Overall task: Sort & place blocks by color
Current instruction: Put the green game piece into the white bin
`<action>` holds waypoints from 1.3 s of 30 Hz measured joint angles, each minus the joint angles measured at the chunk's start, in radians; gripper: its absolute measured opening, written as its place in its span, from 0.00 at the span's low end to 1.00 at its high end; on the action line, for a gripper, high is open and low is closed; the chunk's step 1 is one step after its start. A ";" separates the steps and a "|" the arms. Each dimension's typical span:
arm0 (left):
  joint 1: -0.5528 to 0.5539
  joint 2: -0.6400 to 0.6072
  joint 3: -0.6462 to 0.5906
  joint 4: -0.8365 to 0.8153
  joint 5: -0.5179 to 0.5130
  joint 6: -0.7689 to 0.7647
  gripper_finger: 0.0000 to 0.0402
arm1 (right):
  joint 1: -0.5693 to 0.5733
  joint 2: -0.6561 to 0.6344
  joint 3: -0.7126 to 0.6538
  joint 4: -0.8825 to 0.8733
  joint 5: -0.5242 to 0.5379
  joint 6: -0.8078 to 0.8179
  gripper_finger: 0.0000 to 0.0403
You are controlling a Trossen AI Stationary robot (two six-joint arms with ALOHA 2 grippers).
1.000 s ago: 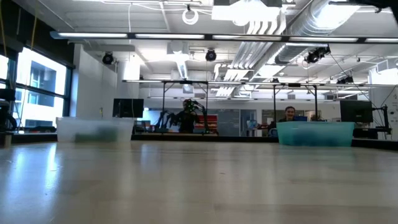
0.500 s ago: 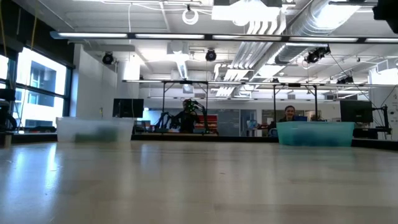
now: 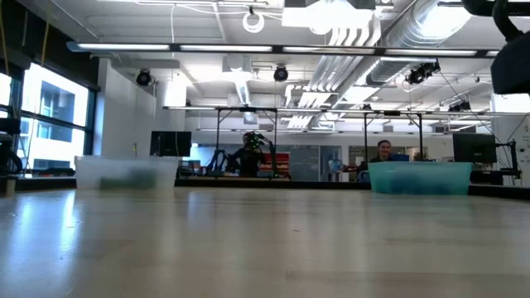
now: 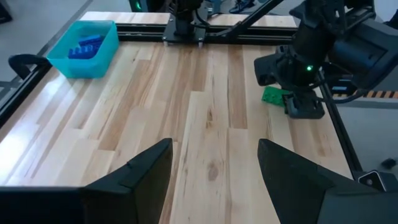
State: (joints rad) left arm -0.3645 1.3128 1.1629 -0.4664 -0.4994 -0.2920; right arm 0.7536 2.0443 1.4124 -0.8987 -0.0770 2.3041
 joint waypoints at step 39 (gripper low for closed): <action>0.189 -0.050 0.023 0.040 0.288 0.124 0.56 | -0.097 -0.004 0.348 -0.174 0.600 -0.505 0.17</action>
State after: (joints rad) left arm -0.1752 1.2626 1.1862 -0.4260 -0.2115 -0.1685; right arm 0.6566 2.0403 1.7609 -1.0729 0.5229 1.7990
